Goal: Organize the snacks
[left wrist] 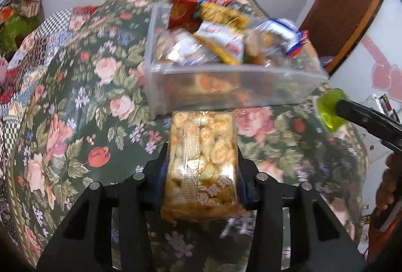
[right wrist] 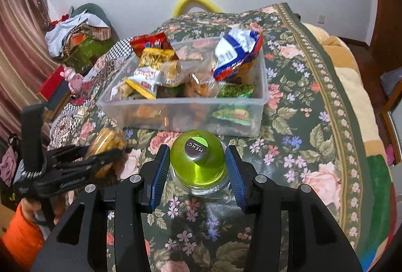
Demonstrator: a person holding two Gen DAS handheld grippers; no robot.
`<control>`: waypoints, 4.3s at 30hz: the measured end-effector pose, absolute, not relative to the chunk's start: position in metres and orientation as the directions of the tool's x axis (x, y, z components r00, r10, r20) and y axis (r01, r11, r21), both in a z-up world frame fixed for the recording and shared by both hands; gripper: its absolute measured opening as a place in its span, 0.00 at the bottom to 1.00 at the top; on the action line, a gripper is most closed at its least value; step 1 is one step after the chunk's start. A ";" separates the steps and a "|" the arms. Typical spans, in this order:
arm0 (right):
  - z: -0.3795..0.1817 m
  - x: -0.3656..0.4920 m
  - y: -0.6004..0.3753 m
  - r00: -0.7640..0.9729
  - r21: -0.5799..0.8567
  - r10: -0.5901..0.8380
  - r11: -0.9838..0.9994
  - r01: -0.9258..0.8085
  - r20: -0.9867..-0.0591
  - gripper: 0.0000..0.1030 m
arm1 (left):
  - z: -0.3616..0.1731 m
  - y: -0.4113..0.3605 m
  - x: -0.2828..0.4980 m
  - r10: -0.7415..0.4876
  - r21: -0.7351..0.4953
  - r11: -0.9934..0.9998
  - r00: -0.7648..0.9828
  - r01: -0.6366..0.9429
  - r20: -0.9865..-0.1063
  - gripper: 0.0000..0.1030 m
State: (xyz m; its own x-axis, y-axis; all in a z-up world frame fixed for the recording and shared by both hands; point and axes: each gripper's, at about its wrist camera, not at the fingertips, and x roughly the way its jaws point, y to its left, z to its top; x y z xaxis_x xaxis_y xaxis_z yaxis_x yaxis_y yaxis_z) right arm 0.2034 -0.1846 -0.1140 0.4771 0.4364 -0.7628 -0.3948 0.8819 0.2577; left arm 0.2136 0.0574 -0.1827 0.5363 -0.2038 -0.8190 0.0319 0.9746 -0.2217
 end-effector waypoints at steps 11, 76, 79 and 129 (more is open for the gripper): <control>-0.090 0.222 -0.192 0.544 0.235 0.418 0.897 -0.375 -0.727 0.41 | -0.119 0.030 0.242 -0.254 -0.228 0.966 0.634 0.124 -0.731 0.43; 0.064 0.097 -0.199 0.828 0.105 0.441 0.895 -0.433 -0.346 0.77 | 0.050 0.006 0.101 -0.084 -0.098 0.994 0.940 0.054 -0.331 0.87; 0.063 0.094 -0.198 0.833 0.098 0.433 0.899 -0.427 -0.344 0.86 | 0.051 0.004 0.088 -0.064 -0.076 0.996 0.948 0.043 -0.311 0.92; 0.052 0.067 -0.199 0.852 0.071 0.374 0.924 -0.375 -0.366 1.00 | 0.044 0.003 0.070 -0.060 -0.068 0.997 0.950 0.041 -0.307 1.00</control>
